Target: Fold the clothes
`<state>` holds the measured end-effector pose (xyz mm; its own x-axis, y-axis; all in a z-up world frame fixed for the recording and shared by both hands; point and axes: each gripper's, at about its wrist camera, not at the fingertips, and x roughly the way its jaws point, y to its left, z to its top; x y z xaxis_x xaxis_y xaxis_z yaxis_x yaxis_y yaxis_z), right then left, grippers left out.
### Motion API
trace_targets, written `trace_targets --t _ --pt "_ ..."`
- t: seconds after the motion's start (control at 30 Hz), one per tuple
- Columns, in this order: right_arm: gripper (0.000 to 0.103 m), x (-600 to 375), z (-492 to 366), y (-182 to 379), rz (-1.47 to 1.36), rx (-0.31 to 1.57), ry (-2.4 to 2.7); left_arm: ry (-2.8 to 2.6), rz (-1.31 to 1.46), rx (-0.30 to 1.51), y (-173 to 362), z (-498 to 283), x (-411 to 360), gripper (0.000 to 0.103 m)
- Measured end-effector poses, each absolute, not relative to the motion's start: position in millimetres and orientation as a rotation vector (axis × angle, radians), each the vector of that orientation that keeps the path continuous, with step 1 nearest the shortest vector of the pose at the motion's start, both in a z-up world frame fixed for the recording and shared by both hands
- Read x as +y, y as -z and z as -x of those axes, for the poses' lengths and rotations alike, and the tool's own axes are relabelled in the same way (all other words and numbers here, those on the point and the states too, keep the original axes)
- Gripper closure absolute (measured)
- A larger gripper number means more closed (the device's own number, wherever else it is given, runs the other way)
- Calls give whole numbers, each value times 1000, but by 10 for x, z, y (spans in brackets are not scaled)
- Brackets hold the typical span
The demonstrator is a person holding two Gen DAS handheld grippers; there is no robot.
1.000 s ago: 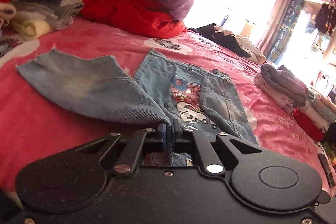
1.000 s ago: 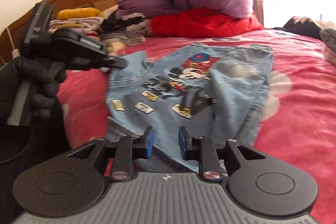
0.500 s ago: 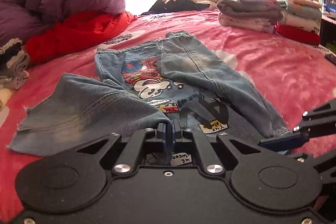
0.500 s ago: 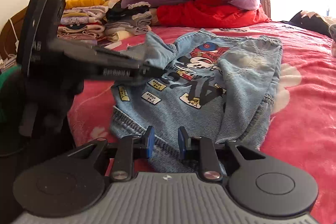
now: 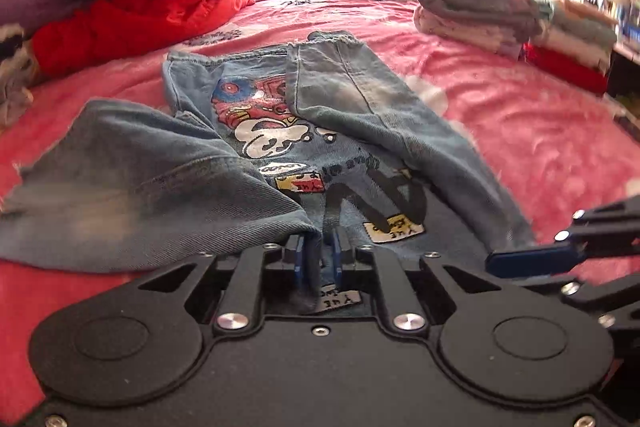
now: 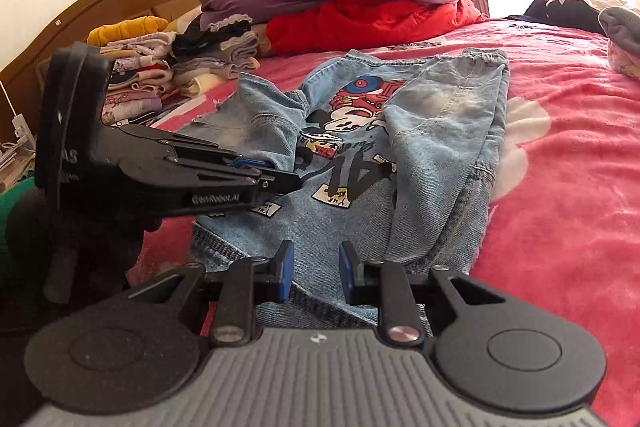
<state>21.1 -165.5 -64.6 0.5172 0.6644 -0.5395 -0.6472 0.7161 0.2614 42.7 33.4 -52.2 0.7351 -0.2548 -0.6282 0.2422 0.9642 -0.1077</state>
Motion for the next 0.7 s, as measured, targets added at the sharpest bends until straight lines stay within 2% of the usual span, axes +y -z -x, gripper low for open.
trace_targets --t 0.03,0.07,0.23,0.43,0.57,0.7 --pt "77 -1660 -212 647 -30 661 -784 306 71 703 513 -417 354 42" --pt "77 -1666 -214 648 -31 662 -780 332 124 708 503 -398 357 33" --pt "77 -1676 -216 654 -33 664 -774 377 341 743 490 -375 483 33" --pt "77 -1723 -227 635 -54 655 -761 452 983 792 586 -393 1140 31" --pt "77 -1739 -234 636 -61 655 -760 457 1128 751 451 -285 1404 31" --pt "77 -1739 -237 633 -57 651 -764 371 1113 638 178 -114 1710 32"
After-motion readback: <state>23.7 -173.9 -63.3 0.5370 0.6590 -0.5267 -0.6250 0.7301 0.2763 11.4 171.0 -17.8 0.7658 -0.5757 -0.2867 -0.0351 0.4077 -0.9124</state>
